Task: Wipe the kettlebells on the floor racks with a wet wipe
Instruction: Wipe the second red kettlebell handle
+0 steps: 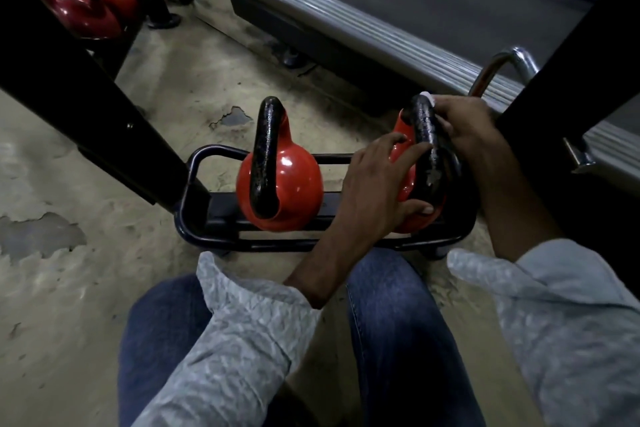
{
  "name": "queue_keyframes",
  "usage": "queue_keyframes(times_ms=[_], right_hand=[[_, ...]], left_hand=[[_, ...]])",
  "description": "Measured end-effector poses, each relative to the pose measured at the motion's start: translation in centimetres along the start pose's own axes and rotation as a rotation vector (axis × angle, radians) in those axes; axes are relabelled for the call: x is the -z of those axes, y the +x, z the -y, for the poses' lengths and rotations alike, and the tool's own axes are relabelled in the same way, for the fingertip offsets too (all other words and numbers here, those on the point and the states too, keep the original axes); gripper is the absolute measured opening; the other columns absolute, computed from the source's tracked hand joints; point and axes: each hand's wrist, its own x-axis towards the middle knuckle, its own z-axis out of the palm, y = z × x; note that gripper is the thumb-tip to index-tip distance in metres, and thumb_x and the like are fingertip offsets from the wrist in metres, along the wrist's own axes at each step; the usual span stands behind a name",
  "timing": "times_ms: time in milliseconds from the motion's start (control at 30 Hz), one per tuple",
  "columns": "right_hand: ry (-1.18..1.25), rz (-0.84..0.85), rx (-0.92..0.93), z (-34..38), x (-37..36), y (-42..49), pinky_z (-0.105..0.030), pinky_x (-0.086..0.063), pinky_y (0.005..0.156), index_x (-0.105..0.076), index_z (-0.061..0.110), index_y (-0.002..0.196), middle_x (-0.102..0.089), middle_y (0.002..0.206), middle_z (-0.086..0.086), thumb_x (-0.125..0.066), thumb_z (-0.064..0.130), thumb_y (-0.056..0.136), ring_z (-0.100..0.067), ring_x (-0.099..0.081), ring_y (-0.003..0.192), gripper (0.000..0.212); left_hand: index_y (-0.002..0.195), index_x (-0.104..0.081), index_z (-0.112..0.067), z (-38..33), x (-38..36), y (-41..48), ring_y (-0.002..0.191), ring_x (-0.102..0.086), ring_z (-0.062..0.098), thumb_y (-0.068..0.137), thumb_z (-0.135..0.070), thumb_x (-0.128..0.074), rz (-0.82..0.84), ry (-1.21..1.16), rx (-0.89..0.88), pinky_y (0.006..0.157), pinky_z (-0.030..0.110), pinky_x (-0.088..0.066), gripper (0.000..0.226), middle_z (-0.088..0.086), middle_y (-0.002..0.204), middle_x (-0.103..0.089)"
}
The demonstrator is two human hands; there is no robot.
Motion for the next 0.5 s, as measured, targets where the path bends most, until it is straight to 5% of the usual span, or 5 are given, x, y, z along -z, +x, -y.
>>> queue_keyframes(times_ms=[67, 200, 333, 500], right_hand=[[-0.040, -0.019, -0.030, 0.0, -0.1, 0.1, -0.041, -0.061, 0.087, -0.075, -0.007, 0.102, -0.077, 0.092, -0.019, -0.083, 0.010, 0.076, -0.029, -0.076, 0.091, 0.032], [-0.397, -0.052, 0.272, 1.1, 0.2, -0.8, -0.013, -0.052, 0.060, -0.076, 0.001, 0.103, -0.073, 0.064, 0.006, -0.070, 0.004, 0.087, -0.001, -0.065, 0.058, 0.017], [-0.759, 0.099, 0.428, 3.9, -0.9, -1.0, -0.023, -0.052, 0.073, -0.079, 0.012, 0.101, -0.075, 0.089, -0.008, -0.078, 0.012, 0.081, -0.010, -0.065, 0.075, 0.019], [-1.547, 0.337, 0.298, 8.1, -5.3, 1.9, -0.040, -0.060, 0.084, -0.081, 0.029, 0.080, -0.076, 0.082, 0.005, -0.089, 0.033, 0.061, -0.016, -0.071, 0.081, 0.021]], left_hand=[[0.144, -0.052, -0.029, 0.0, 0.0, 0.1, 0.132, -0.045, 0.027, 0.058, -0.052, -0.089, 0.001, 0.002, 0.006, 0.106, 0.043, -0.037, 0.096, 0.009, 0.148, -0.046], [0.144, -0.052, -0.031, 0.0, 0.0, 0.1, 0.133, -0.044, 0.026, 0.059, -0.053, -0.089, 0.004, 0.000, 0.010, 0.107, 0.043, -0.037, 0.095, 0.008, 0.148, -0.045], [0.145, -0.050, -0.032, 0.0, 0.1, 0.2, 0.134, -0.044, 0.025, 0.061, -0.053, -0.088, 0.018, -0.001, 0.015, 0.108, 0.042, -0.036, 0.094, 0.007, 0.149, -0.044], [0.148, -0.046, -0.031, 0.0, 0.1, -0.2, 0.134, -0.044, 0.025, 0.065, -0.054, -0.086, 0.025, -0.003, 0.024, 0.107, 0.041, -0.037, 0.095, 0.008, 0.149, -0.044]])
